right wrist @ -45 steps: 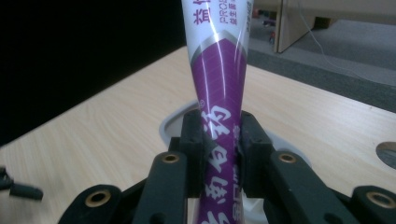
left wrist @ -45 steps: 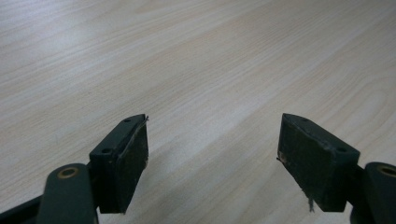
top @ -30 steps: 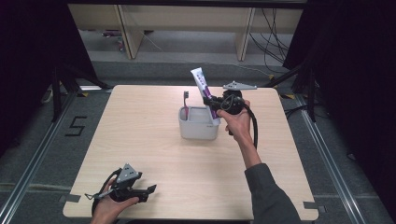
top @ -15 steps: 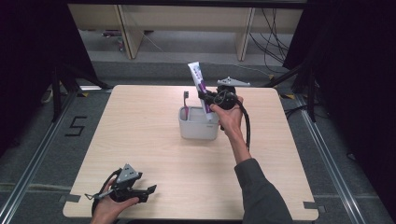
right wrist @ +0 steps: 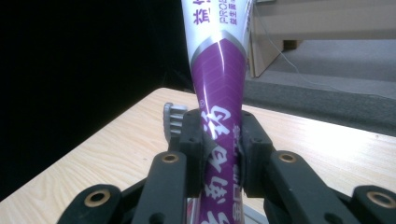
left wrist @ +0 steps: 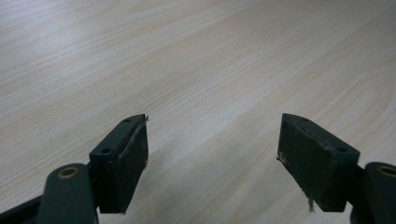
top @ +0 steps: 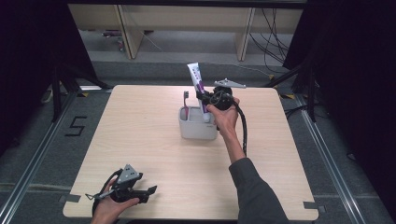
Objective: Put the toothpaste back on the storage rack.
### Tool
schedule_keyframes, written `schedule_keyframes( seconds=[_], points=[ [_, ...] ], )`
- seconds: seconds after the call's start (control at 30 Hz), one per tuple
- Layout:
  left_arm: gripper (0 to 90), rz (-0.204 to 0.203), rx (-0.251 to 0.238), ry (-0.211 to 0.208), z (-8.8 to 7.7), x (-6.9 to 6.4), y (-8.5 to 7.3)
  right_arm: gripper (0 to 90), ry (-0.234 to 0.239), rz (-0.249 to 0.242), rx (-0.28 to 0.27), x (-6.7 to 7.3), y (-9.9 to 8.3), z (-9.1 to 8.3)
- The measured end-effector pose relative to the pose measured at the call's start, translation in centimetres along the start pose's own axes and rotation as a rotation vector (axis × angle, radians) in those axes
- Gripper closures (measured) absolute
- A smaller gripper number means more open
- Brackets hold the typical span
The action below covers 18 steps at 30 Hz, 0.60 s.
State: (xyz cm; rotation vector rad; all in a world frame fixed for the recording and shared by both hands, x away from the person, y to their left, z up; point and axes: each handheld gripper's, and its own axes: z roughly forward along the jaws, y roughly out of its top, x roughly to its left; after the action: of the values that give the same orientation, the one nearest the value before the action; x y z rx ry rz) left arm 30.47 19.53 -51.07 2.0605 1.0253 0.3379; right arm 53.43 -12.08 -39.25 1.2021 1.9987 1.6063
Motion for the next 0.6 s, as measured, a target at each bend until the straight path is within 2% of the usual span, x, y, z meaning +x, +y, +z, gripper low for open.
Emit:
schedule_keyframes(
  seconds=[0.17,0.23,0.27,0.33,0.37,0.43,0.53,0.57,0.6],
  points=[
    [24.0,0.009,0.007,-0.001,-0.1,0.0,0.0,75.4,-0.003,-0.002,-0.004,-0.2,-0.4,0.5],
    [24.1,0.01,0.006,0.001,0.0,0.0,0.0,75.3,-0.016,0.015,0.005,-0.1,-0.5,0.5],
    [24.0,0.007,0.005,0.002,0.1,-0.1,0.0,75.3,-0.021,-0.009,-0.007,-0.3,-0.5,0.6],
    [24.0,0.007,0.008,-0.005,0.1,-0.1,0.0,75.3,-0.022,0.01,-0.001,-0.3,-0.6,0.6],
    [24.1,0.004,0.005,-0.003,0.1,-0.2,0.0,75.3,-0.035,0.012,-0.001,-0.2,-0.7,0.7],
    [24.0,0.008,0.006,-0.004,0.1,-0.1,0.0,75.2,-0.028,0.006,-0.009,-0.1,-0.8,0.8],
    [24.1,0.01,0.005,-0.006,0.1,-0.1,0.0,75.1,-0.029,0.022,0.005,0.1,-1.0,1.0],
    [24.1,0.009,0.005,-0.008,0.1,-0.1,0.0,75.1,-0.039,0.022,0.021,0.1,-1.1,1.1],
    [24.1,0.01,0.005,-0.008,0.1,-0.1,0.0,75.1,-0.037,0.01,0.015,0.0,-1.2,1.1]
  ],
)
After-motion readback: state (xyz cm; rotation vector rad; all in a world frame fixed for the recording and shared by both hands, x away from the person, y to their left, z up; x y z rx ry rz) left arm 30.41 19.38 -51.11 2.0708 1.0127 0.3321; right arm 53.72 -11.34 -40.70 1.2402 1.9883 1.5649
